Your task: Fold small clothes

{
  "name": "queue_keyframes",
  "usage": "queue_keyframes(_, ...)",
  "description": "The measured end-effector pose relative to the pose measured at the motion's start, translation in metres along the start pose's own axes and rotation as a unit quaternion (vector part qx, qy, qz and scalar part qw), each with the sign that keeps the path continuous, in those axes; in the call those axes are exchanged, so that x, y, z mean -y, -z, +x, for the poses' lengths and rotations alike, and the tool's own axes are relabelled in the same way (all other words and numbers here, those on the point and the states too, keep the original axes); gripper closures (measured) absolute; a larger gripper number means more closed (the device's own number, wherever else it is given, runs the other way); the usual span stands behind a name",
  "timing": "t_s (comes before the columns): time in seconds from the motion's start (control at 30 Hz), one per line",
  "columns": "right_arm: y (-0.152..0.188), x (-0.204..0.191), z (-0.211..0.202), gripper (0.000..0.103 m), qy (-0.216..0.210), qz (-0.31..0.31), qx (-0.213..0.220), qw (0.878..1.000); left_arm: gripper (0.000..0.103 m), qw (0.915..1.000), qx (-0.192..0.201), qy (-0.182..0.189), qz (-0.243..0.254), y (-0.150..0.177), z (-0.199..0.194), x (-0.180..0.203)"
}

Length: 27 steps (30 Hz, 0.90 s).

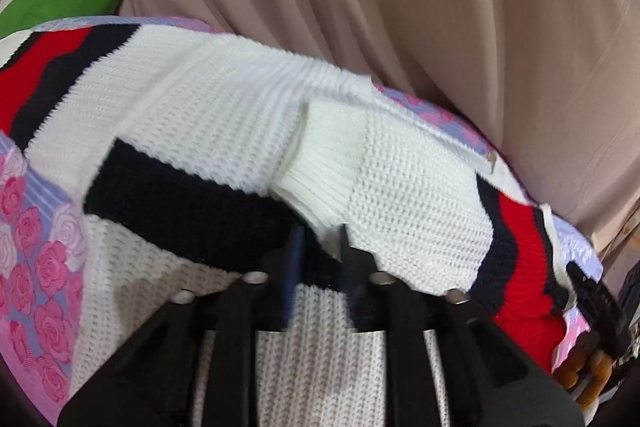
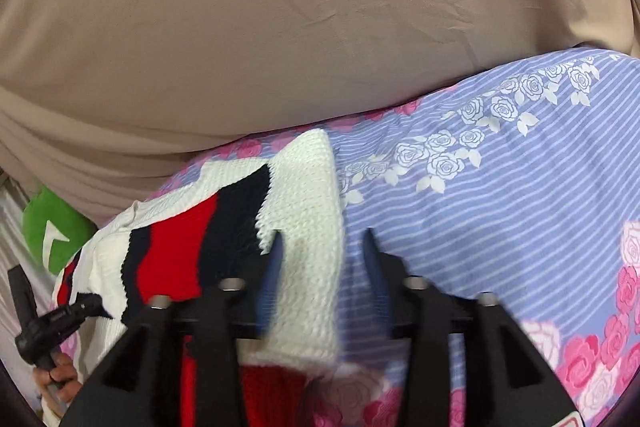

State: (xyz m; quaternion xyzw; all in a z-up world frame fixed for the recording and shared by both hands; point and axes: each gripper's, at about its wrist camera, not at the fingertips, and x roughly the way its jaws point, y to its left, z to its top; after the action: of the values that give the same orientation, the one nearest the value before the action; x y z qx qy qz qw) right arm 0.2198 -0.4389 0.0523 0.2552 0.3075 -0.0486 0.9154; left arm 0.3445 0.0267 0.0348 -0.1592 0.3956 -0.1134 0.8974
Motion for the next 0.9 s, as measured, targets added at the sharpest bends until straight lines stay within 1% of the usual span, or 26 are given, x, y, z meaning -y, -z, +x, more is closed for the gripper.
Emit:
queue_keyframes(0.03,0.005,-0.004,0.004,0.048,-0.006,0.001,-0.007,1.000,0.018,0.9999,0.012,-0.005,-0.008,-0.004,-0.002,-0.002)
queue_keyframes(0.07,0.010,-0.006,0.008,0.048,-0.011,0.003,-0.015,1.000,0.005,0.9994,0.024,-0.013,-0.019,-0.007,-0.003,-0.005)
queue_keyframes(0.1,0.010,-0.008,0.014,0.048,-0.014,0.005,-0.023,1.000,0.006,0.9990,0.032,-0.014,-0.027,-0.008,-0.002,-0.007)
queue_keyframes(0.13,0.012,-0.010,0.023,0.048,-0.012,0.000,-0.040,0.999,0.009,0.9992,0.023,-0.010,-0.032,-0.012,0.004,-0.009)
queue_keyframes(0.17,0.011,-0.016,0.024,0.052,0.003,-0.015,-0.043,0.999,0.016,0.9994,0.006,0.001,-0.035,-0.016,0.012,-0.009)
queue_keyframes(0.2,0.007,-0.027,0.017,0.076,-0.005,-0.030,-0.035,0.999,0.046,0.9994,-0.008,0.010,-0.032,-0.019,0.019,-0.005)
queue_keyframes(0.23,0.002,-0.035,0.011,0.088,-0.023,-0.036,-0.026,0.999,0.083,0.9994,-0.023,0.009,-0.023,-0.022,0.021,-0.006)
queue_keyframes(0.27,-0.001,-0.039,-0.001,0.088,-0.038,-0.034,-0.002,0.999,0.096,0.9996,-0.027,0.004,-0.011,-0.023,0.021,0.001)
queue_keyframes(0.3,-0.005,-0.041,-0.020,0.089,-0.067,-0.030,0.030,0.997,0.096,0.9998,-0.016,0.010,-0.003,-0.024,0.015,0.006)
queue_keyframes(0.33,-0.007,-0.042,-0.032,0.089,-0.087,-0.027,0.052,0.995,0.096,0.9997,0.009,0.022,0.000,-0.025,0.001,0.009)
queue_keyframes(0.37,-0.009,-0.041,-0.040,0.089,-0.096,-0.025,0.068,0.993,0.096,0.9991,0.033,0.027,0.003,-0.026,-0.013,0.010)
queue_keyframes(0.4,-0.010,-0.037,-0.040,0.089,-0.083,-0.026,0.069,0.994,0.096,0.9980,0.056,0.029,0.001,-0.027,-0.027,0.009)
queue_keyframes(0.43,-0.009,-0.033,-0.030,0.089,-0.054,-0.032,0.050,0.997,0.096,0.9976,0.065,0.025,-0.003,-0.026,-0.032,0.006)
queue_keyframes(0.47,-0.004,-0.027,-0.007,0.089,-0.007,-0.043,0.010,0.999,0.096,0.9979,0.063,0.014,-0.004,-0.023,-0.031,0.003)
queue_keyframes(0.5,0.001,-0.024,0.011,0.089,0.018,-0.049,-0.025,0.998,0.096,0.9991,0.043,0.006,0.000,-0.019,-0.018,0.000)
queue_keyframes(0.53,0.007,-0.019,0.020,0.088,0.023,-0.044,-0.040,0.998,0.096,0.9998,0.019,-0.009,-0.001,-0.014,-0.004,-0.003)
queue_keyframes(0.57,0.004,-0.023,0.011,0.087,0.021,-0.048,-0.028,0.998,0.096,0.9997,-0.004,-0.023,-0.003,-0.009,0.010,-0.006)
queue_keyframes(0.6,0.002,-0.026,0.000,0.086,0.025,-0.051,-0.016,0.998,0.096,0.9996,-0.011,-0.025,-0.005,-0.003,0.018,-0.008)
queue_keyframes(0.63,0.001,-0.031,-0.014,0.084,0.032,-0.056,0.005,0.998,0.096,0.9997,0.000,-0.024,-0.004,-0.003,0.014,-0.008)
queue_keyframes(0.67,0.002,-0.034,-0.025,0.079,0.038,-0.065,0.018,0.997,0.096,0.9997,0.006,-0.022,0.000,-0.004,0.010,-0.005)
queue_keyframes(0.7,0.005,-0.037,-0.035,0.076,0.041,-0.077,0.022,0.996,0.096,0.9995,0.016,-0.026,0.008,-0.004,0.006,-0.002)
queue_keyframes(0.73,0.011,-0.038,-0.045,0.074,0.042,-0.091,0.021,0.995,0.096,0.9992,0.018,-0.033,0.017,-0.001,0.007,-0.002)
queue_keyframes(0.8,0.028,-0.042,-0.053,0.059,0.040,-0.117,0.011,0.992,0.096,0.9991,0.001,-0.037,0.019,0.004,0.013,-0.004)
queue_keyframes(0.87,0.042,-0.045,-0.044,0.055,0.047,-0.144,-0.008,0.988,0.096,0.9994,0.003,-0.029,0.016,0.003,0.013,-0.005)
queue_keyframes(0.9,0.048,-0.045,-0.036,0.054,0.059,-0.156,-0.021,0.986,0.096,0.9995,0.001,-0.028,0.014,0.003,0.016,-0.006)
